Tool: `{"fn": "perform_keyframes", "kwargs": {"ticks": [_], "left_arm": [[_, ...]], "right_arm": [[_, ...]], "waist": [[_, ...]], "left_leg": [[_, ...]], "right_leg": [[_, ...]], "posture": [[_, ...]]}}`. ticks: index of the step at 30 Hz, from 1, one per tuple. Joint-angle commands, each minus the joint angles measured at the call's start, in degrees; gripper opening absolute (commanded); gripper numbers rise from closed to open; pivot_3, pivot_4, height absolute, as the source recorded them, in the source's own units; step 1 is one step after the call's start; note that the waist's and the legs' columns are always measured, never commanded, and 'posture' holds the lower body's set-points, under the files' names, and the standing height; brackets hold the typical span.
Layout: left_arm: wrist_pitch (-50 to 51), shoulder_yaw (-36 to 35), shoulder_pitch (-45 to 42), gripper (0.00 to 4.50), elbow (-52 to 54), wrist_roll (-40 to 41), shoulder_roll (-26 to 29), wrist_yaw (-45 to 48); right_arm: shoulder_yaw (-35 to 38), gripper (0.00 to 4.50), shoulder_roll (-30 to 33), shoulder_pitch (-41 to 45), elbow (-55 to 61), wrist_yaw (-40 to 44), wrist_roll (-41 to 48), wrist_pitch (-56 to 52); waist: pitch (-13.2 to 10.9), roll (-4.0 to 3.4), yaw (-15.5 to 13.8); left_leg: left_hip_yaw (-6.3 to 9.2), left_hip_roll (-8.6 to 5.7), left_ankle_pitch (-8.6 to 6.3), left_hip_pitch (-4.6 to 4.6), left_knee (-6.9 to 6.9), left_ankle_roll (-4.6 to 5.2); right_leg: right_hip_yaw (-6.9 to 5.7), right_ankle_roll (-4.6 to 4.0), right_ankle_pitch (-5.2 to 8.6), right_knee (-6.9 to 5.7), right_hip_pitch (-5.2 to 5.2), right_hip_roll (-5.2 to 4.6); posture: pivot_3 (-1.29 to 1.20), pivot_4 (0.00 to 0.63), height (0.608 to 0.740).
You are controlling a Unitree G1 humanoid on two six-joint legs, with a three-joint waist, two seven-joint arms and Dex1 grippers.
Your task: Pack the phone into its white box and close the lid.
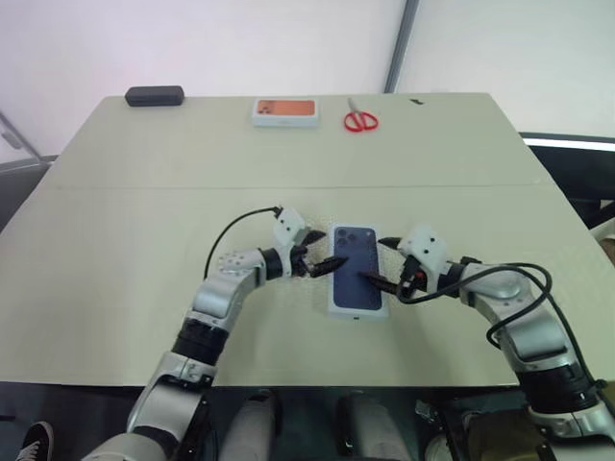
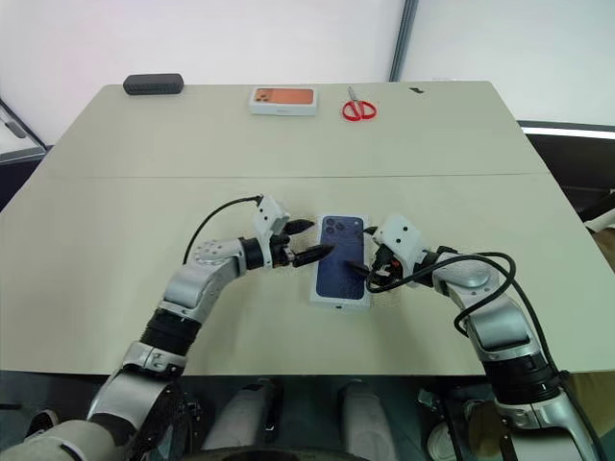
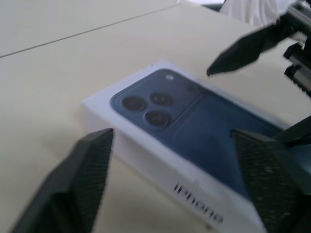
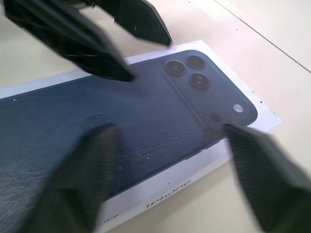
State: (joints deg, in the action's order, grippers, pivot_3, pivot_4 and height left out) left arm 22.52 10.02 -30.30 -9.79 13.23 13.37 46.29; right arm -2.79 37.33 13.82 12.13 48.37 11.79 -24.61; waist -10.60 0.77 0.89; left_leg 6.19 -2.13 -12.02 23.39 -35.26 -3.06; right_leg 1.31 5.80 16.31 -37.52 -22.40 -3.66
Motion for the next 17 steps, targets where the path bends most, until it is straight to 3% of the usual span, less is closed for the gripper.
{"fn": "perform_keyframes", "kwargs": {"ticks": [1, 6, 17], "left_arm": [[1.19, -3.35, -0.38, 4.49, 7.31, 2.45, 3.91, 1.69], [-0.62, -6.59, 4.53, 4.49, 10.76, 3.45, 12.45, 5.54], [-0.85, -14.72, 20.73, 4.49, 19.82, 7.65, 22.85, 8.88]], "right_arm": [[3.66, 4.50, 3.04, -1.75, 4.50, 3.72, 4.11, -0.38], [8.96, 4.50, 4.96, -0.76, 3.54, 5.23, 9.47, -2.10], [12.65, 4.50, 9.76, -5.20, 2.22, 9.04, 11.68, -2.28]], "waist": [[0.00, 0.00, -0.14], [-0.01, -0.01, 0.22], [-0.03, -0.02, -0.28]], "left_leg": [[0.01, 0.00, 0.00, 0.01, 0.00, 0.00], [0.00, 0.02, 0.00, -0.04, 0.02, 0.00], [0.01, 0.12, -0.02, 0.00, 0.05, 0.02]], "right_leg": [[0.00, 0.00, 0.00, 0.00, 0.00, -0.01], [0.05, 0.00, 0.00, 0.01, 0.02, -0.03], [0.06, -0.04, 0.02, 0.14, 0.04, -0.16]], "posture": [[0.00, 0.150, 0.740], [0.00, 0.150, 0.740], [0.00, 0.150, 0.740]]}}
